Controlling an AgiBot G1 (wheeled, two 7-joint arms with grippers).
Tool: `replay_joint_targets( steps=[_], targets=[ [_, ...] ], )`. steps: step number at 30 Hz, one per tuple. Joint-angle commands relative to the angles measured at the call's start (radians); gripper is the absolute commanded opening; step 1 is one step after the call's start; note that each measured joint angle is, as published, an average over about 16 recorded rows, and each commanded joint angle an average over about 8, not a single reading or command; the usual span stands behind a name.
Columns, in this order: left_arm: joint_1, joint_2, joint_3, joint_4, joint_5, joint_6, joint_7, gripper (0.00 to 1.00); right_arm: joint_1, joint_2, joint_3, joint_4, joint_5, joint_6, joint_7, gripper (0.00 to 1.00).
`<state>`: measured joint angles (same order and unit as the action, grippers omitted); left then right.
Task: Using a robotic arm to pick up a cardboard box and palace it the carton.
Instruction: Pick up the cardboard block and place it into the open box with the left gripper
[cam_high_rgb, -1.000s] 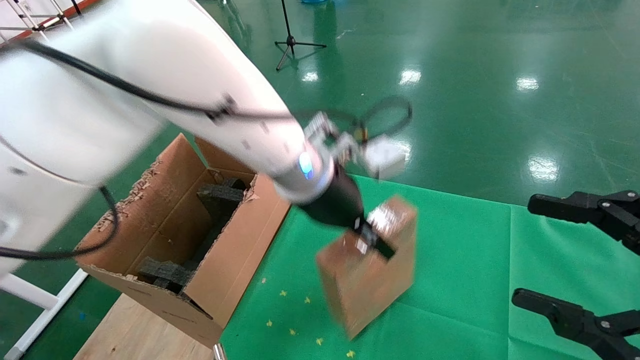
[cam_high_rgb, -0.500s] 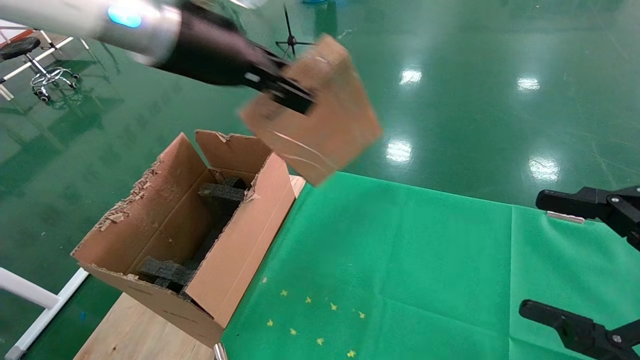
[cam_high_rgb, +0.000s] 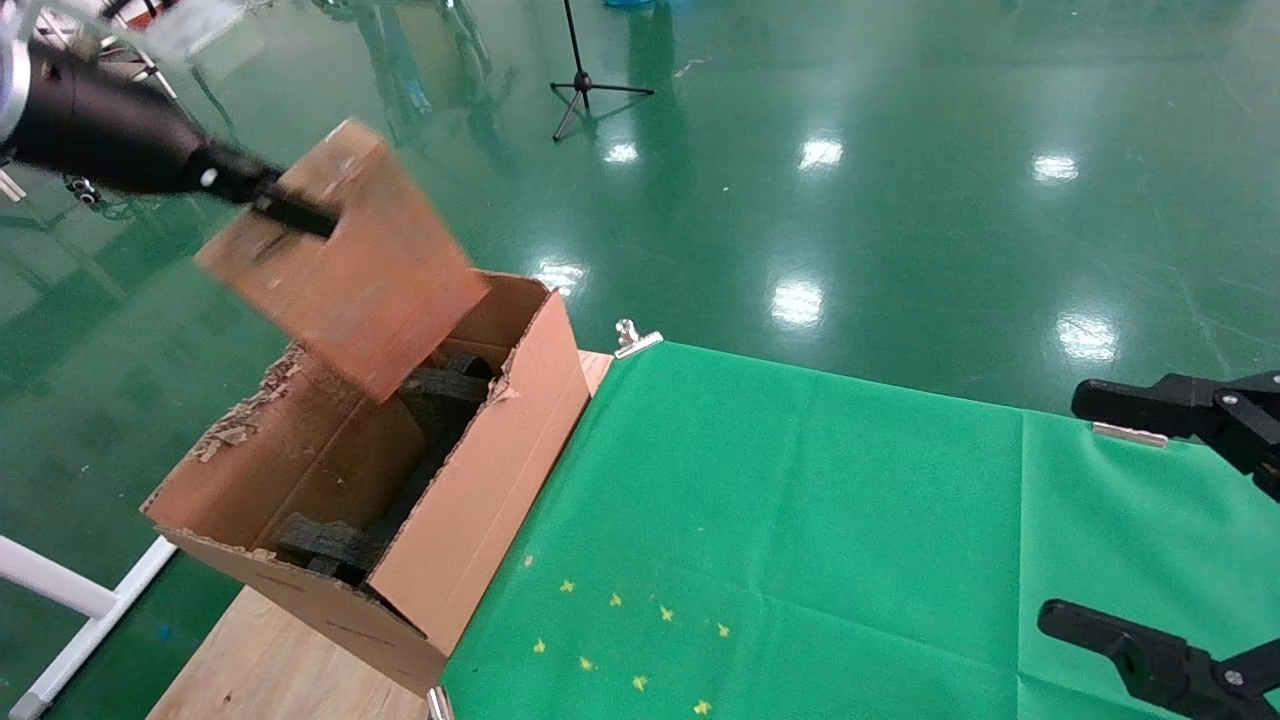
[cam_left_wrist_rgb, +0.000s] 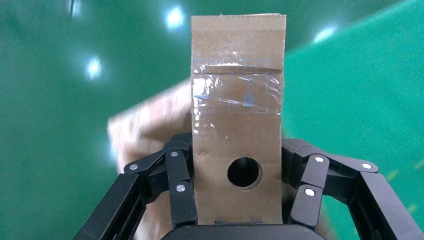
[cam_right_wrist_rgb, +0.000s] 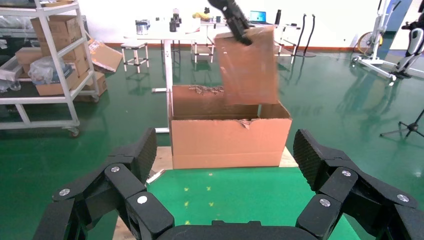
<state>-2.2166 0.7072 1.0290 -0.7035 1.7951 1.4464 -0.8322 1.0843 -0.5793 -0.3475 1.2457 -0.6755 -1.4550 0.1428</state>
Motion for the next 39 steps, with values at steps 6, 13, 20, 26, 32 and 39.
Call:
replay_joint_targets(
  steps=[6,13,20,26,32,39],
  targets=[
    [0.024,0.035,0.049,0.256,0.087,-0.05,0.113,0.0,0.0,0.0,0.0,0.0,0.0,0.0,0.0,1.0],
    [0.075,0.097,0.073,0.454,0.122,-0.143,0.163,0.0,0.0,0.0,0.0,0.0,0.0,0.0,0.0,1.0],
    [0.121,0.15,0.093,0.588,0.156,-0.242,0.15,0.0,0.0,0.0,0.0,0.0,0.0,0.0,0.0,1.0],
    [0.165,0.166,0.095,0.649,0.16,-0.313,0.145,0.0,0.0,0.0,0.0,0.0,0.0,0.0,0.0,1.0],
    [0.212,0.162,0.081,0.671,0.14,-0.383,0.164,0.0,0.0,0.0,0.0,0.0,0.0,0.0,0.0,1.0],
    [0.252,0.155,0.046,0.663,0.09,-0.489,0.208,0.0,0.0,0.0,0.0,0.0,0.0,0.0,0.0,1.0]
  ],
)
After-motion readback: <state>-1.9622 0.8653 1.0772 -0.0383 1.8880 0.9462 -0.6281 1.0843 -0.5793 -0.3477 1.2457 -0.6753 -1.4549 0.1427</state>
